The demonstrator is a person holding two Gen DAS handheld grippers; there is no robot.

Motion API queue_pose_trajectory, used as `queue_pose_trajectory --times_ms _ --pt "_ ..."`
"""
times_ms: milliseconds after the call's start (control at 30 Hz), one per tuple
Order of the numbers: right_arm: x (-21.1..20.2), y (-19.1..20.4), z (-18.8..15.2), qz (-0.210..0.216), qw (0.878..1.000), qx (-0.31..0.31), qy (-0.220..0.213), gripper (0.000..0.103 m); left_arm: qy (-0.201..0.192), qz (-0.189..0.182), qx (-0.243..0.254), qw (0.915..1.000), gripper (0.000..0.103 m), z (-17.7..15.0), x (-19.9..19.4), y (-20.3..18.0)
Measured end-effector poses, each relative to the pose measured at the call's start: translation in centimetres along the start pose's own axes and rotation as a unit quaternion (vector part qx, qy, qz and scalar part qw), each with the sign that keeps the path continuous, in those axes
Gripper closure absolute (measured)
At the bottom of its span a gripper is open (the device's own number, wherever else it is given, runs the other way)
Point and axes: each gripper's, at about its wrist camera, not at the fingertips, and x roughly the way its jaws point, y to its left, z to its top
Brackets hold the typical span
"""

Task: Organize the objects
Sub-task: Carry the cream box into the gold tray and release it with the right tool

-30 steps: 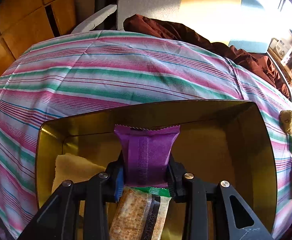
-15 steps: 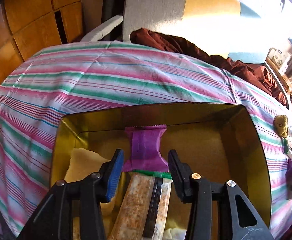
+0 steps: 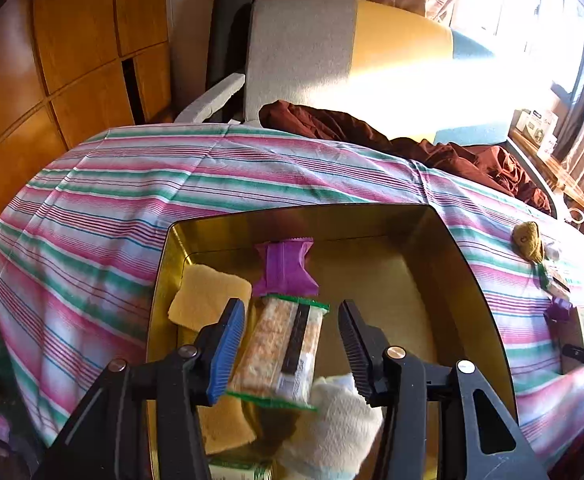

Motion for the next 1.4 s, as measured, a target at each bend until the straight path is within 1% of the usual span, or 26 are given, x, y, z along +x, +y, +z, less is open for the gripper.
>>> queue_pose_trajectory --times_ms 167,333,433,533,567,600,700,833,867,900,1000,1100,1133,1300,1400 --pt "-0.4 2.1 -0.9 0.01 0.999 -0.034 0.0 0.052 -0.023 0.004 0.007 0.9997 0.053 -1.5 -2.3 -0.6" --pt "-1.7 4.5 -3.6 0.027 0.996 -0.083 -0.006 0.052 -0.048 0.009 0.012 0.9987 0.051 -3.0 -4.2 -1.1" --pt "-2.0 6.5 -4.5 0.05 0.994 -0.101 -0.007 0.052 -0.057 0.008 0.014 0.9982 0.051 -3.7 -5.0 -1.3" --pt "-2.3 8.7 -4.6 0.083 0.991 -0.105 -0.008 0.052 -0.066 0.009 0.022 0.9976 0.051 -4.4 -5.6 -1.6" --pt "-3.5 8.3 -4.9 0.09 0.99 -0.109 -0.012 0.052 -0.068 0.01 0.026 0.9973 0.051 -4.5 -5.7 -1.8" --pt "-4.0 9.1 -4.9 0.097 0.989 -0.114 -0.017 0.052 -0.07 0.011 0.028 0.9971 0.051 -4.7 -5.8 -1.8" --pt "-5.9 12.0 -4.4 0.116 0.984 -0.135 -0.034 0.052 -0.075 0.013 0.033 0.9965 0.051 -5.1 -6.3 -1.9" --pt "-7.6 17.0 -3.2 0.138 0.973 -0.179 -0.054 0.052 -0.079 0.018 0.033 0.9961 0.048 -5.6 -6.5 -1.5" --pt "-6.7 19.2 -2.4 0.143 0.969 -0.191 -0.058 0.052 -0.078 0.017 0.032 0.9963 0.048 -5.7 -6.5 -1.3" --pt "-6.7 20.7 -2.0 0.15 0.966 -0.202 -0.06 0.052 -0.077 0.017 0.029 0.9965 0.048 -5.8 -6.5 -1.1" --pt "-6.9 24.7 -1.7 0.166 0.956 -0.235 -0.06 0.052 -0.074 0.018 0.021 0.9968 0.048 -6.1 -6.5 -0.5" --pt "-7.1 27.8 -1.9 0.168 0.949 -0.261 -0.054 0.052 -0.071 0.019 0.015 0.9971 0.048 -6.4 -6.4 0.1" --pt "-6.9 28.7 -2.0 0.167 0.948 -0.265 -0.049 0.052 -0.07 0.019 0.012 0.9973 0.048 -6.5 -6.4 0.4" --pt "-4.4 32.4 -1.7 0.147 0.947 -0.284 -0.029 0.052 -0.064 0.022 -0.002 0.9977 0.046 -7.1 -6.1 1.7" --pt "-3.3 33.7 -1.5 0.132 0.95 -0.283 -0.025 0.052 -0.058 0.024 -0.009 0.998 0.046 -7.5 -5.8 2.3"
